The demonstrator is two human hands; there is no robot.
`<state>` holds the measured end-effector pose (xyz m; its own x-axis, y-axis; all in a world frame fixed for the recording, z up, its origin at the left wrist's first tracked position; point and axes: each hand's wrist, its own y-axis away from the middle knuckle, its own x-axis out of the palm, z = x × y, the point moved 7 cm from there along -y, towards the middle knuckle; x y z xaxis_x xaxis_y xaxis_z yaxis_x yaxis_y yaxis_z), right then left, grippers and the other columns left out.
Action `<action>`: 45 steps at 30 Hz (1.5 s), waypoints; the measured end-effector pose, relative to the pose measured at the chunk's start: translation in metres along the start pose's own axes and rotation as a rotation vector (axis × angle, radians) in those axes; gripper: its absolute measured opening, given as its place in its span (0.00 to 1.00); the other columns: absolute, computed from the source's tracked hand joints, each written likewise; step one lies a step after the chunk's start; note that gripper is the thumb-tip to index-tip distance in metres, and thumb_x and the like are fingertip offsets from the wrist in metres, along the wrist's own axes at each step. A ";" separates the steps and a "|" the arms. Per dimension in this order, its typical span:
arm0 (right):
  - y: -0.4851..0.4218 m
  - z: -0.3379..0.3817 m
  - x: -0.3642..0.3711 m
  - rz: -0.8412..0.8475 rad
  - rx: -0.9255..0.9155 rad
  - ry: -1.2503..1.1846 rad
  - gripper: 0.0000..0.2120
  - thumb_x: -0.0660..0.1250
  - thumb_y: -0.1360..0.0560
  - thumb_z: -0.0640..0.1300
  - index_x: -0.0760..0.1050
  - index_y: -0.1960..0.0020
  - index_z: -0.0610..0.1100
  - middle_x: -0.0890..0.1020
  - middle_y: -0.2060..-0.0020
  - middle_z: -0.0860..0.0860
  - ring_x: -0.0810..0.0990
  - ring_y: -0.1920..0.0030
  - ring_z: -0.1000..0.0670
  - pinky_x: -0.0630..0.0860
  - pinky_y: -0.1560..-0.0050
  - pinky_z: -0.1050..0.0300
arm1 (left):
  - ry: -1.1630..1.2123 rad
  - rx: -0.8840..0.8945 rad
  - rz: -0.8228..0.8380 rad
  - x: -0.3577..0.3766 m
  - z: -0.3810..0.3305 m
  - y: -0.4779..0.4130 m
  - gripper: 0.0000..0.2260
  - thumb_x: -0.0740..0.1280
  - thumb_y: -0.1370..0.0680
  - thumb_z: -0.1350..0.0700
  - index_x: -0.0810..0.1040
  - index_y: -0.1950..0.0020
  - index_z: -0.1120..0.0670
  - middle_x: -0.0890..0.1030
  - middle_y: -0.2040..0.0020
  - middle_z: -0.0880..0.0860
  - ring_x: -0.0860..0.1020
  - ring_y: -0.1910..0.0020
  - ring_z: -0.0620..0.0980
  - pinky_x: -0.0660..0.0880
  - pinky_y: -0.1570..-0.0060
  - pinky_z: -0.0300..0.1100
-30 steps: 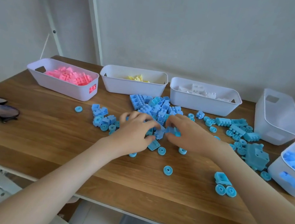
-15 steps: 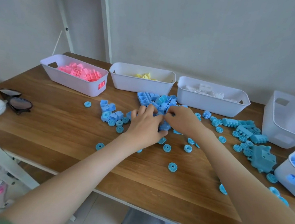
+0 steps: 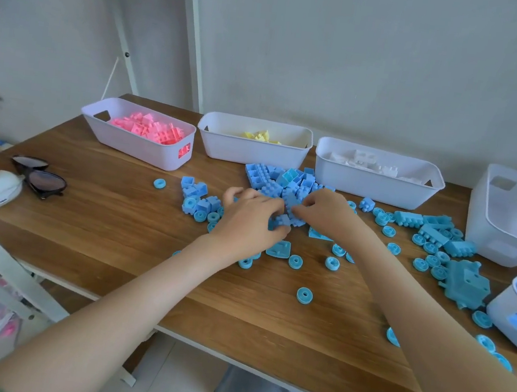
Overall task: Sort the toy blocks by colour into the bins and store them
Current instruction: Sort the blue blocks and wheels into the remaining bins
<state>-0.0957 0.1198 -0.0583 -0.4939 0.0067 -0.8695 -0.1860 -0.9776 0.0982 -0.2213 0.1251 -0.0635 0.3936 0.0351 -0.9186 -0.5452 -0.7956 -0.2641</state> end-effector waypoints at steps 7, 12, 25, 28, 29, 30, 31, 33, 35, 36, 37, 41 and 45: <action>0.045 -0.031 -0.073 -0.152 0.076 -0.196 0.11 0.63 0.25 0.47 0.78 0.57 0.40 0.74 0.69 0.49 0.68 0.68 0.51 0.63 0.70 0.60 | 0.109 -0.002 -0.121 -0.020 -0.035 -0.008 0.12 0.60 0.22 0.42 0.72 0.47 0.49 0.77 0.57 0.43 0.73 0.48 0.45 0.54 0.40 0.43; 0.099 -0.109 -0.148 -0.454 0.230 -0.157 0.10 0.64 0.25 0.44 0.77 0.62 0.40 0.70 0.74 0.48 0.65 0.72 0.51 0.61 0.71 0.58 | 0.399 0.138 0.078 0.005 -0.132 -0.021 0.13 0.64 0.22 0.45 0.73 0.44 0.52 0.78 0.54 0.44 0.73 0.48 0.46 0.59 0.37 0.45; 0.161 -0.263 -0.190 -0.534 0.489 0.318 0.12 0.60 0.23 0.44 0.77 0.53 0.36 0.75 0.52 0.38 0.72 0.45 0.37 0.67 0.50 0.52 | 0.293 0.444 0.311 0.059 -0.327 -0.050 0.15 0.59 0.20 0.52 0.65 0.33 0.51 0.82 0.51 0.48 0.74 0.43 0.51 0.57 0.42 0.46; 0.152 -0.268 -0.183 -0.446 0.508 0.333 0.16 0.54 0.20 0.49 0.72 0.39 0.43 0.73 0.39 0.44 0.66 0.36 0.41 0.63 0.39 0.48 | 0.234 0.466 0.412 0.069 -0.337 -0.051 0.23 0.58 0.19 0.52 0.55 0.25 0.51 0.81 0.47 0.50 0.72 0.40 0.53 0.58 0.37 0.48; 0.150 -0.267 -0.180 -0.422 0.496 0.311 0.17 0.52 0.20 0.49 0.69 0.35 0.45 0.71 0.36 0.45 0.66 0.34 0.41 0.61 0.38 0.47 | 0.249 0.470 0.441 0.071 -0.337 -0.049 0.26 0.59 0.19 0.52 0.52 0.24 0.51 0.80 0.44 0.51 0.72 0.39 0.53 0.59 0.38 0.48; 0.148 -0.266 -0.176 -0.400 0.482 0.288 0.18 0.51 0.20 0.47 0.66 0.32 0.45 0.70 0.34 0.46 0.66 0.34 0.42 0.61 0.37 0.46 | 0.295 0.468 0.476 0.072 -0.337 -0.047 0.30 0.61 0.20 0.51 0.48 0.24 0.51 0.79 0.41 0.51 0.72 0.39 0.54 0.60 0.38 0.47; 0.146 -0.265 -0.173 -0.384 0.470 0.270 0.19 0.51 0.20 0.45 0.63 0.31 0.45 0.70 0.34 0.45 0.67 0.34 0.42 0.61 0.37 0.46 | 0.359 0.456 0.512 0.073 -0.336 -0.046 0.34 0.63 0.21 0.50 0.45 0.24 0.51 0.77 0.37 0.52 0.73 0.38 0.54 0.63 0.37 0.48; 0.143 -0.261 -0.169 -0.383 0.442 0.280 0.18 0.51 0.20 0.43 0.62 0.31 0.43 0.73 0.37 0.43 0.71 0.38 0.42 0.63 0.41 0.46 | 0.446 0.411 0.516 0.070 -0.330 -0.046 0.37 0.66 0.22 0.50 0.44 0.24 0.51 0.74 0.34 0.52 0.74 0.38 0.54 0.67 0.36 0.53; 0.142 -0.255 -0.169 -0.415 0.421 0.289 0.18 0.53 0.21 0.42 0.62 0.33 0.42 0.74 0.39 0.44 0.73 0.41 0.42 0.63 0.43 0.48 | 0.441 0.396 0.416 0.061 -0.322 -0.051 0.32 0.65 0.22 0.53 0.50 0.25 0.53 0.74 0.35 0.53 0.74 0.38 0.54 0.67 0.36 0.54; 0.141 -0.250 -0.169 -0.429 0.406 0.270 0.18 0.54 0.22 0.43 0.62 0.32 0.43 0.74 0.39 0.45 0.72 0.40 0.43 0.62 0.41 0.48 | 0.421 0.393 0.350 0.055 -0.318 -0.053 0.28 0.64 0.21 0.54 0.54 0.26 0.54 0.75 0.35 0.53 0.73 0.37 0.54 0.66 0.35 0.53; 0.139 -0.245 -0.169 -0.441 0.385 0.259 0.19 0.54 0.22 0.43 0.61 0.31 0.44 0.74 0.38 0.46 0.72 0.39 0.43 0.61 0.39 0.47 | 0.395 0.387 0.296 0.049 -0.312 -0.054 0.25 0.63 0.21 0.54 0.58 0.27 0.54 0.75 0.35 0.52 0.73 0.37 0.53 0.64 0.35 0.51; 0.133 -0.217 -0.170 -0.499 0.310 0.296 0.19 0.55 0.21 0.45 0.63 0.30 0.45 0.73 0.37 0.46 0.70 0.37 0.44 0.61 0.37 0.47 | 0.376 0.360 0.262 0.040 -0.290 -0.056 0.18 0.63 0.20 0.52 0.67 0.31 0.54 0.75 0.36 0.52 0.73 0.37 0.51 0.67 0.35 0.52; 0.123 -0.189 -0.164 -0.505 0.226 0.305 0.16 0.56 0.21 0.45 0.68 0.35 0.45 0.75 0.40 0.47 0.71 0.39 0.45 0.63 0.39 0.49 | 0.325 0.357 0.259 0.035 -0.272 -0.056 0.16 0.63 0.21 0.52 0.70 0.34 0.54 0.77 0.39 0.51 0.74 0.39 0.50 0.69 0.38 0.49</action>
<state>0.1229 -0.0409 0.0051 -0.0399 0.3627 -0.9311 -0.5241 -0.8009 -0.2895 0.0241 0.0058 -0.0005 0.3910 -0.3683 -0.8435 -0.8495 -0.4970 -0.1768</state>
